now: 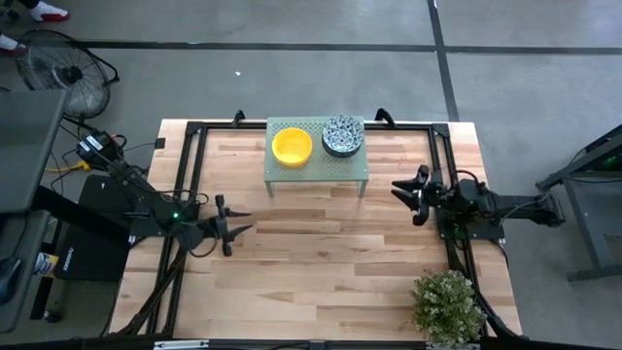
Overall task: Pick & Place Mini bowls
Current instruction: Return to Home Position
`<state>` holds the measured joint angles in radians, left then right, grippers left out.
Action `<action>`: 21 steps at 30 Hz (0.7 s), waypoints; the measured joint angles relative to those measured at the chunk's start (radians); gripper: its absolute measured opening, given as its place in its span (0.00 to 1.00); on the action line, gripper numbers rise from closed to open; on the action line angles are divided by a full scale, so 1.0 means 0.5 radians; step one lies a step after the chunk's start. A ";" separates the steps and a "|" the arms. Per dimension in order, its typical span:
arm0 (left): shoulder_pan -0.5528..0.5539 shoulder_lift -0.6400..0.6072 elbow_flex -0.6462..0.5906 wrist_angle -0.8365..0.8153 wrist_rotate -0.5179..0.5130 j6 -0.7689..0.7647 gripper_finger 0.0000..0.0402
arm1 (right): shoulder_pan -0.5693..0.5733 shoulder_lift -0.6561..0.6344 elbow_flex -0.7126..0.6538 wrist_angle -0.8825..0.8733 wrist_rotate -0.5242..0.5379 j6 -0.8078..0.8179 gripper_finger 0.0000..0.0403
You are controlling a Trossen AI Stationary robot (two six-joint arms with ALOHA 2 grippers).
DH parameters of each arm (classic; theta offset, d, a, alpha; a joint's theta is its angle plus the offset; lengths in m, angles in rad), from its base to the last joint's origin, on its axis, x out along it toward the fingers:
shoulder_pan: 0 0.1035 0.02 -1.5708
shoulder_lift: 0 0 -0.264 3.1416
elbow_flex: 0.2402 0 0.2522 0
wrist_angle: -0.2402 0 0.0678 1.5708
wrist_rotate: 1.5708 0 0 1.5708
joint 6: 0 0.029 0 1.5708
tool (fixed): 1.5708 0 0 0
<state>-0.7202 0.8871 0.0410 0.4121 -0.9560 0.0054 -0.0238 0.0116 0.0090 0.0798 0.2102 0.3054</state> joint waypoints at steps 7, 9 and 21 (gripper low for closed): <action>0.000 0.001 0.002 -0.041 0.092 -0.003 0.38 | -0.001 0.015 0.000 -0.039 -0.014 0.014 0.33; 0.000 0.001 0.002 -0.061 0.150 -0.003 0.38 | 0.000 0.016 0.000 -0.039 -0.015 0.014 0.33; 0.000 0.001 0.006 -0.068 0.587 -0.004 0.38 | 0.000 0.016 0.000 -0.040 -0.015 0.014 0.33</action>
<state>-0.7203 0.8875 0.0441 0.3782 -0.6625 0.0032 -0.0240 0.0196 0.0090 0.0597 0.2028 0.3124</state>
